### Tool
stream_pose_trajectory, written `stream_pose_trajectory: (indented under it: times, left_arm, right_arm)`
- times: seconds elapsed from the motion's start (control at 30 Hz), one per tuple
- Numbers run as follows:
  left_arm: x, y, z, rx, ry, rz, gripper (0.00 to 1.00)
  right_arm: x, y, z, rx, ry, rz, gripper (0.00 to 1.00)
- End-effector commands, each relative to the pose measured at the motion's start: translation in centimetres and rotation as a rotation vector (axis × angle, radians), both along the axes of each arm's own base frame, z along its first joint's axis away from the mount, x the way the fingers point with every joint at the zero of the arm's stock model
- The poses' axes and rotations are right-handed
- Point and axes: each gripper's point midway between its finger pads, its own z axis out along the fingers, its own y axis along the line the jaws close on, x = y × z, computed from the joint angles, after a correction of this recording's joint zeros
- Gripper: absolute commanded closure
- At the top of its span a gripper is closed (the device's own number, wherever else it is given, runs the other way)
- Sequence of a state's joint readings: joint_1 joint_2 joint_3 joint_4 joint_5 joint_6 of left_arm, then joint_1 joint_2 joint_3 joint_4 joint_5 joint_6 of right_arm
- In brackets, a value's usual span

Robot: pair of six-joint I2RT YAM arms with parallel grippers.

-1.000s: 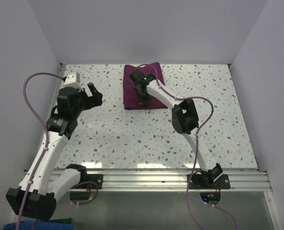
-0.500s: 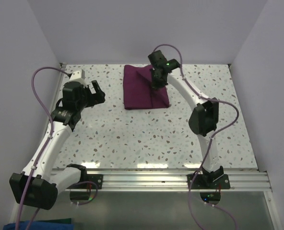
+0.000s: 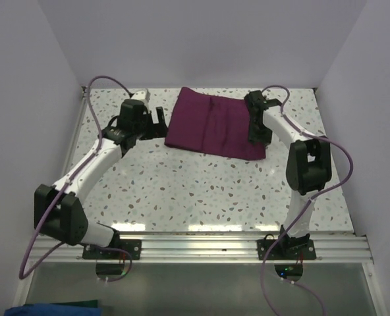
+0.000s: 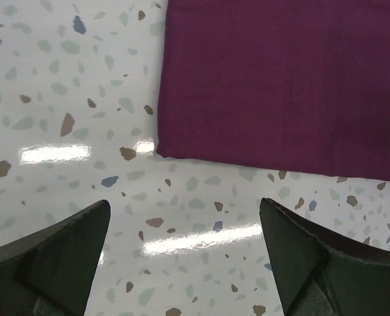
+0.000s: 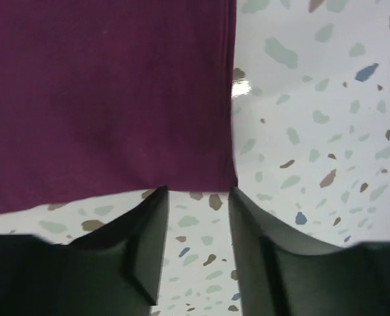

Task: Open and lay out the surgical kit
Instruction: Open the surgical kit at the center of the board.

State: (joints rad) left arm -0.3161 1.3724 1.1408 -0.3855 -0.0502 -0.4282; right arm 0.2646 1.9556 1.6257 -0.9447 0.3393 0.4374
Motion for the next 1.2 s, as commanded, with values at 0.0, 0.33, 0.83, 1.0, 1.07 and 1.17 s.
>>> stream_pose_trajectory:
  times: [0.0, 0.33, 0.83, 1.0, 1.07, 1.17]
  left_arm:
    - [2.0, -3.9, 0.4, 0.006, 0.003, -0.054, 0.0]
    - [6.6, -14.6, -5.8, 0.158, 0.084, -0.163, 0.0]
    - [6.0, -15.2, -14.9, 0.494, 0.226, -0.11, 0.12]
    - [6.1, -14.9, -15.5, 0.494, 0.231, -0.125, 0.41]
    - [6.5, -14.9, -15.4, 0.475, 0.228, -0.134, 0.56]
    - [7.3, -14.4, -14.6, 0.434, 0.226, -0.132, 0.99]
  right_arm:
    - [-0.2, -3.1, 1.0, -0.074, -0.02, -0.118, 0.46]
    - [-2.0, -4.9, 8.2, -0.04, -0.185, -0.148, 0.16]
    - [-5.1, -5.8, 10.8, -0.04, -0.238, -0.118, 0.17]
    - [-4.9, -5.5, 10.1, -0.026, -0.218, -0.12, 0.17]
    - [-4.7, -5.2, 9.8, -0.017, -0.204, -0.118, 0.17]
    - [-4.5, -5.1, 9.8, -0.017, -0.197, -0.117, 0.18]
